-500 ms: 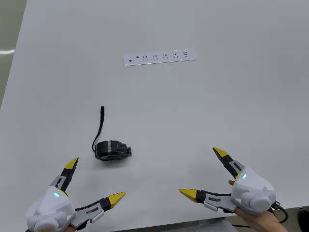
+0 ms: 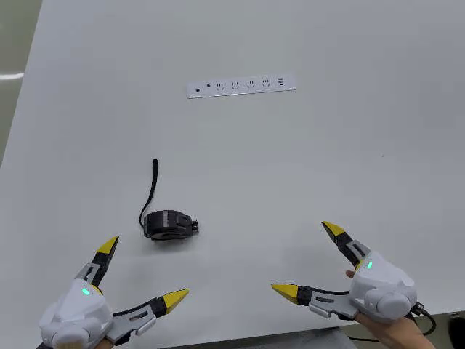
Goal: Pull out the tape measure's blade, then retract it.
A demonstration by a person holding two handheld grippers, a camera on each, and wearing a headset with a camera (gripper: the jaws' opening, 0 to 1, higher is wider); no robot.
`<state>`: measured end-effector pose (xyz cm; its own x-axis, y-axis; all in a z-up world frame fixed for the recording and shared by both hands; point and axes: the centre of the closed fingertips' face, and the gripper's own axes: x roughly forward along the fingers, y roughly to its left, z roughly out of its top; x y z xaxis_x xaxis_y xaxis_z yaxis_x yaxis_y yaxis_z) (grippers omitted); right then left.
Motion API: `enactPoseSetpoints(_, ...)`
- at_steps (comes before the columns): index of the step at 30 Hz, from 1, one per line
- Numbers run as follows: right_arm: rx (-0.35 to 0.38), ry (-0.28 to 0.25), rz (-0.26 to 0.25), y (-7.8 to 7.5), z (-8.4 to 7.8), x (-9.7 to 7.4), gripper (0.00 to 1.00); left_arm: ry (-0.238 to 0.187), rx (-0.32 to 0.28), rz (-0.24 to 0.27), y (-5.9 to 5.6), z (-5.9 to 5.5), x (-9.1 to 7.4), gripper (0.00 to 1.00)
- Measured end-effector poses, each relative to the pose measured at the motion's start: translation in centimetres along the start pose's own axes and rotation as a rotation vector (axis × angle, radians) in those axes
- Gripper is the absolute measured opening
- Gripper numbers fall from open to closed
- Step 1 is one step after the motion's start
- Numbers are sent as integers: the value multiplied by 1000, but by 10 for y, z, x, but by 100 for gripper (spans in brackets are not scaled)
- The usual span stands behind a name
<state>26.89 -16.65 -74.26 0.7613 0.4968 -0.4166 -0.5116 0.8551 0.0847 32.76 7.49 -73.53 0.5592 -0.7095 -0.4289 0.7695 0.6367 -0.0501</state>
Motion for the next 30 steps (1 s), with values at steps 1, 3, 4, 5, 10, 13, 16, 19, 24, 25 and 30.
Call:
enactPoseSetpoints(1, -1, 3, 2, 0, 0, 0, 99, 4, 5, 0, 0, 0, 0, 100)
enactPoseSetpoints(3, -7, 7, 4, 0, -1, -1, 99, 4, 8, 1, 1, 0, 0, 100)
enactPoseSetpoints(4, -10, 10, 5, -1, -1, -1, 99, 5, 8, 0, 1, -1, 0, 100)
enactPoseSetpoints(5, -16, 12, 4, -1, -1, -1, 99, 6, 10, 1, 2, -1, 0, 100)
enactPoseSetpoints(10, -37, 29, 16, -2, -1, -2, 98, 15, 22, 0, 4, -2, 0, 100)
enactPoseSetpoints(13, -45, 43, 25, -2, -2, -2, 98, 25, 37, -7, 5, -2, -1, 100)
enactPoseSetpoints(16, -59, 50, 29, -4, -1, -1, 97, 35, 48, -14, 7, -1, -1, 100)
enactPoseSetpoints(19, -72, 54, 34, -6, 1, 1, 96, 52, 60, -31, 9, -3, 0, 99)
enactPoseSetpoints(24, -95, 68, 52, -9, 3, 4, 95, 87, 93, -65, 10, -4, 3, 98)
enactPoseSetpoints(25, -102, 72, 59, -9, 4, 5, 95, 94, 103, -72, 11, -4, 4, 98)
enactPoseSetpoints(30, -107, 74, 63, -10, 4, 6, 94, 99, 110, -79, 11, -3, 5, 98)
